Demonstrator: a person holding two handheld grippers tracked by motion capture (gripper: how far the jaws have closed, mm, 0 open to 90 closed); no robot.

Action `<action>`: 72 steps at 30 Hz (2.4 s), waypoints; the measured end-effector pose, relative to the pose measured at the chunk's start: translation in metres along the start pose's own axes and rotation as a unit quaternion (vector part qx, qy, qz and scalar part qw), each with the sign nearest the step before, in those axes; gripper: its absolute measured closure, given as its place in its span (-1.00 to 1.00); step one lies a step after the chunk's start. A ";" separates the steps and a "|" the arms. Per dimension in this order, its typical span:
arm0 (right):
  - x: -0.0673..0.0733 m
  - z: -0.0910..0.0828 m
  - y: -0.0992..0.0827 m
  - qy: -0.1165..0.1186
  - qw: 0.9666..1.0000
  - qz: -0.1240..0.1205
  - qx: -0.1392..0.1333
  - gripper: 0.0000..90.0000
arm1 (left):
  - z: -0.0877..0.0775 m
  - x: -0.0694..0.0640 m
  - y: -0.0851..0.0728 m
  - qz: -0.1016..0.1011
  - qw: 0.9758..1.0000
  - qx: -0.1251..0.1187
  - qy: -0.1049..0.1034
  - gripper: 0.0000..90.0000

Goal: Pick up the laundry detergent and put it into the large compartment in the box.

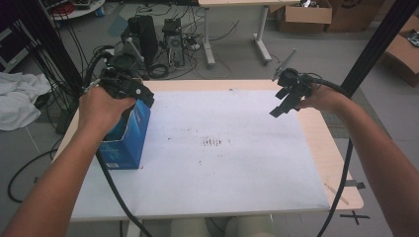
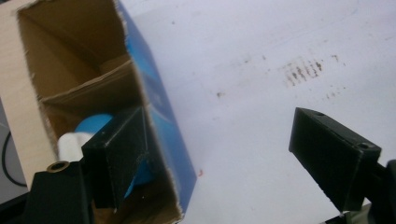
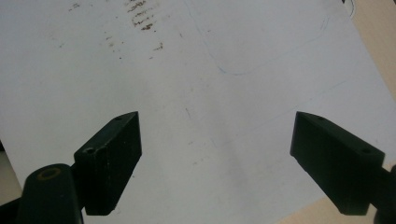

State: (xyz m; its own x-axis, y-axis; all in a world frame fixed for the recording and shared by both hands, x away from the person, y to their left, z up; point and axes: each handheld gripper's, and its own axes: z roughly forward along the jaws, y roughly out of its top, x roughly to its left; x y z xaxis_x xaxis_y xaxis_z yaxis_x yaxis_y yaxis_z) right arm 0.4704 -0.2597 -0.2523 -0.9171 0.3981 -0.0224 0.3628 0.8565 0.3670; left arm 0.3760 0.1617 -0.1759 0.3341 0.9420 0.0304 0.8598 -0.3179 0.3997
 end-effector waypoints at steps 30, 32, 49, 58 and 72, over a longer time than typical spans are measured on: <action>0.004 0.004 -0.002 0.006 1.000 -0.001 0.000 -0.64 | 0.050 -0.092 0.022 0.213 0.975 0.044 -0.054 -0.55; 0.006 0.004 -0.001 0.006 1.000 0.000 -0.001 -0.64 | 0.053 -0.098 0.022 0.226 0.971 0.052 -0.059 -0.55; 0.010 0.003 0.005 0.007 1.000 -0.009 0.000 -0.63 | 0.060 -0.129 0.020 0.291 0.952 0.057 -0.074 -0.55; 0.010 0.002 0.004 0.004 1.000 -0.006 -0.001 -0.64 | 0.065 -0.141 0.019 0.317 0.943 0.054 -0.082 -0.54; 0.007 0.003 0.002 0.005 1.000 -0.005 0.000 -0.63 | 0.072 -0.144 0.024 0.329 0.939 0.056 -0.088 -0.53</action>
State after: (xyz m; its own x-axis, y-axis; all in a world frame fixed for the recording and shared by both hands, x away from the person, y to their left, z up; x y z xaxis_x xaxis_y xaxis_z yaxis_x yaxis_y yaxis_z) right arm 0.4654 -0.2547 -0.2543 -0.9220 0.3869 -0.0162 0.3544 0.8599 0.3675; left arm 0.3760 0.0109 -0.2364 0.8571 0.5089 0.0802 0.4772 -0.8429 0.2487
